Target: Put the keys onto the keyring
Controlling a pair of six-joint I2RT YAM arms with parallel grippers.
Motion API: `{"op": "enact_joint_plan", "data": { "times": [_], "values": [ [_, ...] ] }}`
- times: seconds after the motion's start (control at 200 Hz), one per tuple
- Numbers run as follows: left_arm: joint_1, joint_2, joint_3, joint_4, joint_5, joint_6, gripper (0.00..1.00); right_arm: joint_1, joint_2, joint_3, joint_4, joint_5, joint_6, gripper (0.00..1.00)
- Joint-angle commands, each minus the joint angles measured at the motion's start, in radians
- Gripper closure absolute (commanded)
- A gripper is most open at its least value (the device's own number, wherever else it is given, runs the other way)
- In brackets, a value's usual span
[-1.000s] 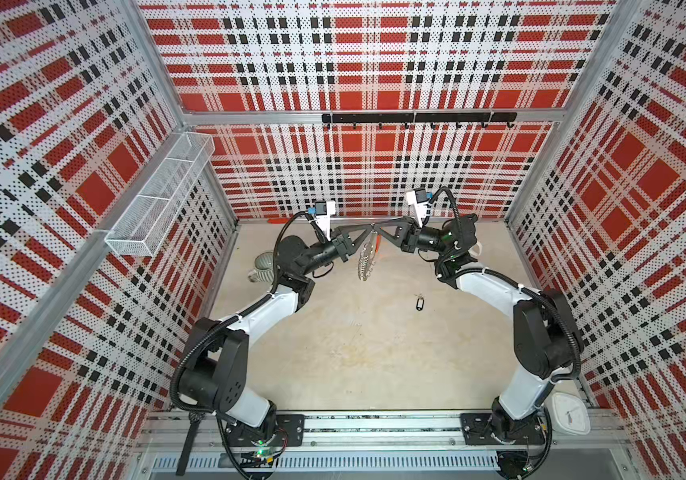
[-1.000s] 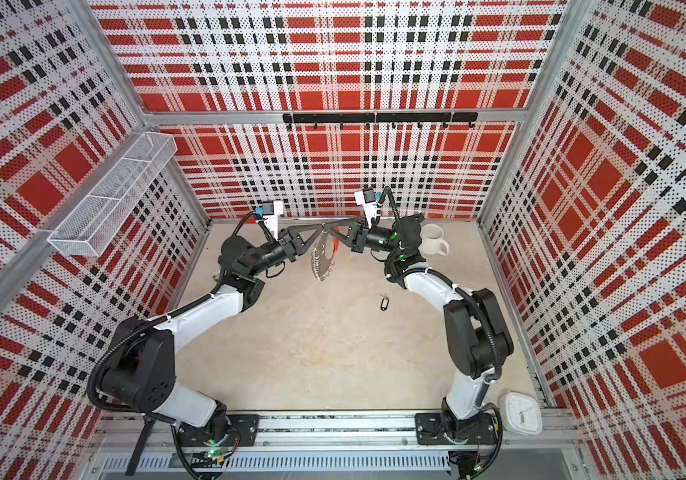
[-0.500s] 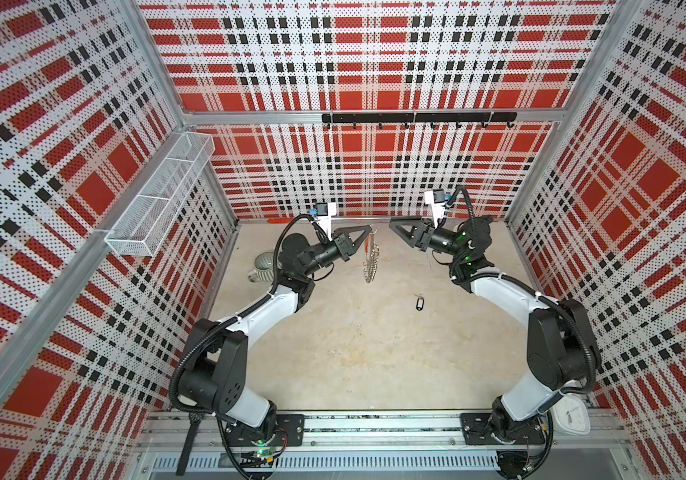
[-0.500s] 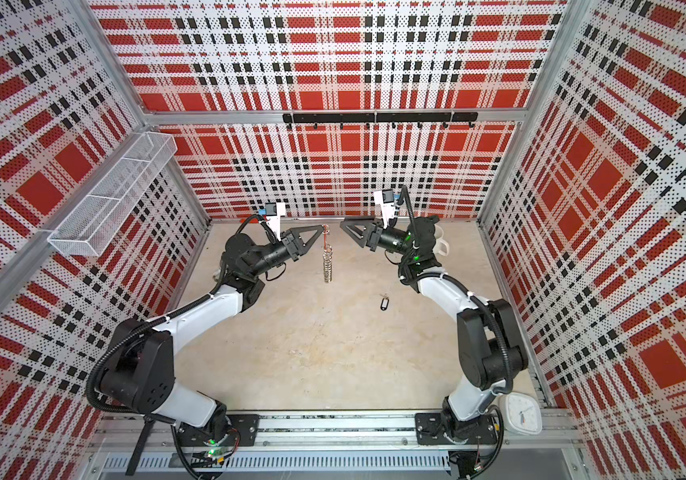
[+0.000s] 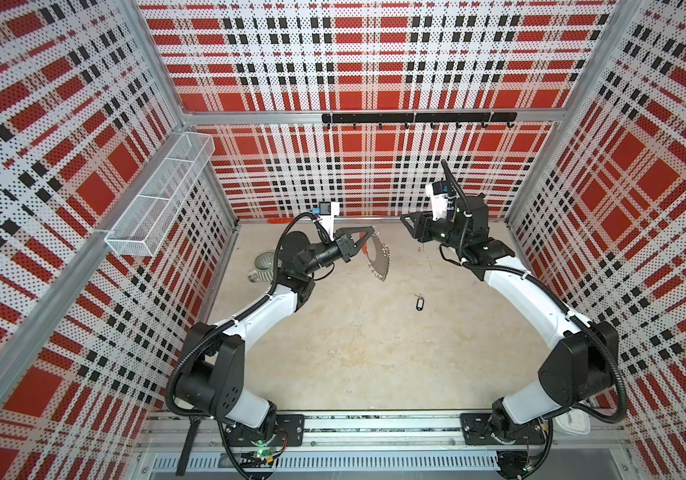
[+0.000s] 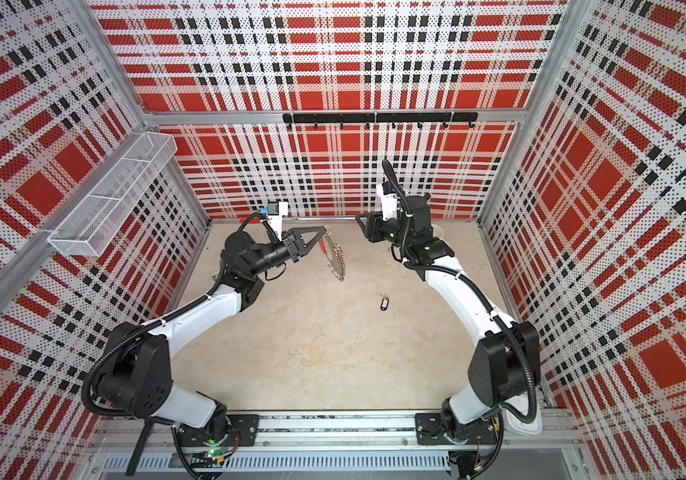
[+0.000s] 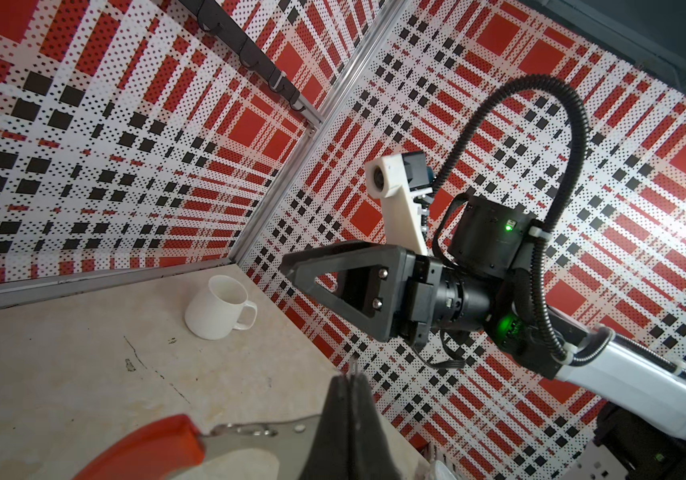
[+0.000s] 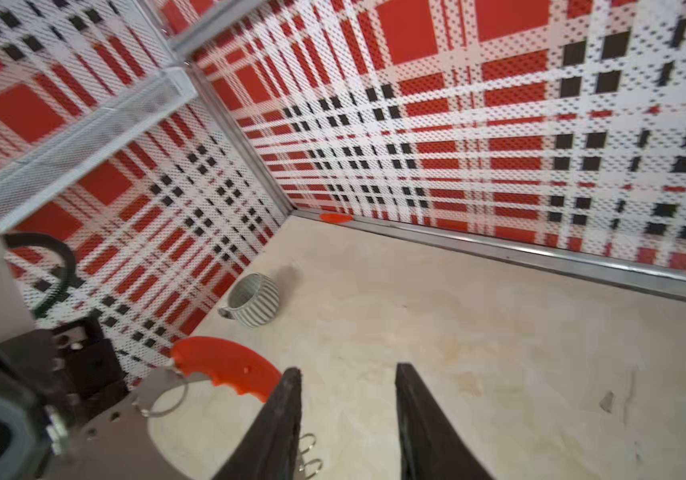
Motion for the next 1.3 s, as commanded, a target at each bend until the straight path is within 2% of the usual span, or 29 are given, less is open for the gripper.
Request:
{"op": "enact_joint_plan", "data": {
  "times": [0.0,0.12,0.18,0.256,0.496,0.777,0.952,1.298],
  "values": [
    [-0.01,-0.036,0.076,-0.12,0.021,0.114,1.0,0.003,-0.03,0.022,-0.104,-0.001,-0.091,0.51],
    [-0.029,-0.025,0.193,-0.435,-0.026,0.329,1.0,0.004,-0.032,-0.007,0.03,-0.337,-0.084,0.54],
    [-0.043,-0.008,0.262,-0.601,-0.063,0.45,1.0,0.002,-0.035,-0.025,0.082,-0.429,-0.072,0.56],
    [-0.05,0.012,0.327,-0.728,-0.064,0.516,1.0,0.003,-0.033,-0.032,0.114,-0.505,-0.062,0.57],
    [-0.048,0.038,0.42,-0.892,-0.059,0.608,1.0,-0.018,-0.029,-0.052,0.16,-0.578,-0.043,0.59],
    [-0.048,0.053,0.473,-0.964,-0.024,0.641,1.0,-0.045,-0.025,-0.089,0.298,-0.714,0.06,0.59],
    [-0.051,0.057,0.49,-0.973,-0.008,0.642,1.0,-0.037,0.015,-0.083,0.304,-0.738,0.067,0.66],
    [-0.065,0.057,0.494,-0.973,0.0,0.635,1.0,-0.023,0.068,-0.067,0.334,-0.734,0.081,0.67]
  ]
}}
